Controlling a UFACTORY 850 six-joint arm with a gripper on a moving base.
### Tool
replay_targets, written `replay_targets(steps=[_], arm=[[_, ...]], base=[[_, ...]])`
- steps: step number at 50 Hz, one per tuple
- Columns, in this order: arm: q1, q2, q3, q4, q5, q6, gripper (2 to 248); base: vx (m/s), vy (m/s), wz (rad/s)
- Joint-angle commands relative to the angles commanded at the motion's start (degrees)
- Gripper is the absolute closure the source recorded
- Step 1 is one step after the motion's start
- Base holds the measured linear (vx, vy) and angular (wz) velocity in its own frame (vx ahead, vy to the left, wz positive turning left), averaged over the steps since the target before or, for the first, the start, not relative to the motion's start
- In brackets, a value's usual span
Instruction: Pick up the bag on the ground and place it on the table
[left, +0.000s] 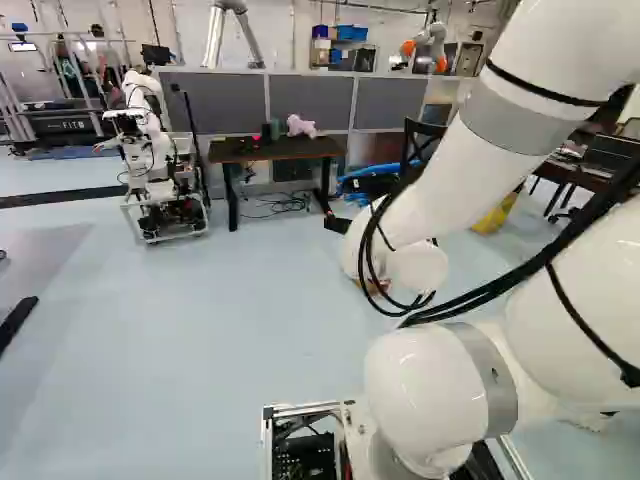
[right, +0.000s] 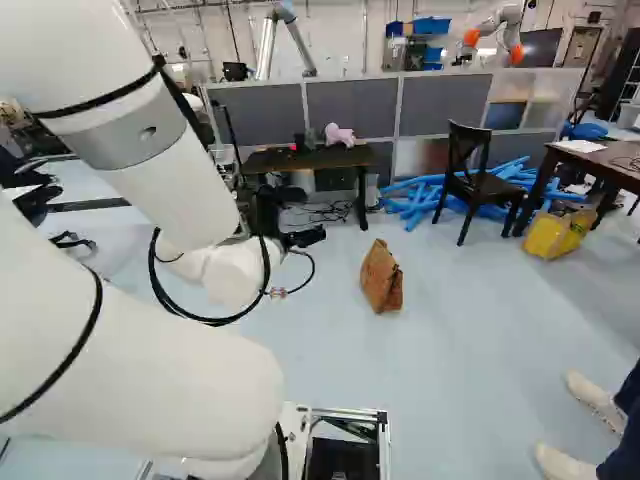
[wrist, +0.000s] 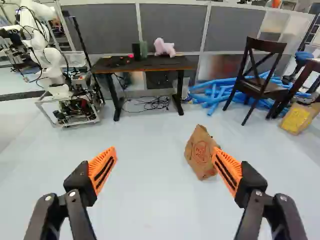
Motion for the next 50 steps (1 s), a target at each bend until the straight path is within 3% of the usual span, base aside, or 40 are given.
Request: replay_targets(steps=[50], arm=[[0.0,0.0,0.0,0.0,0.0,0.0,3]], base=[[0.005,-0.003,-0.001]])
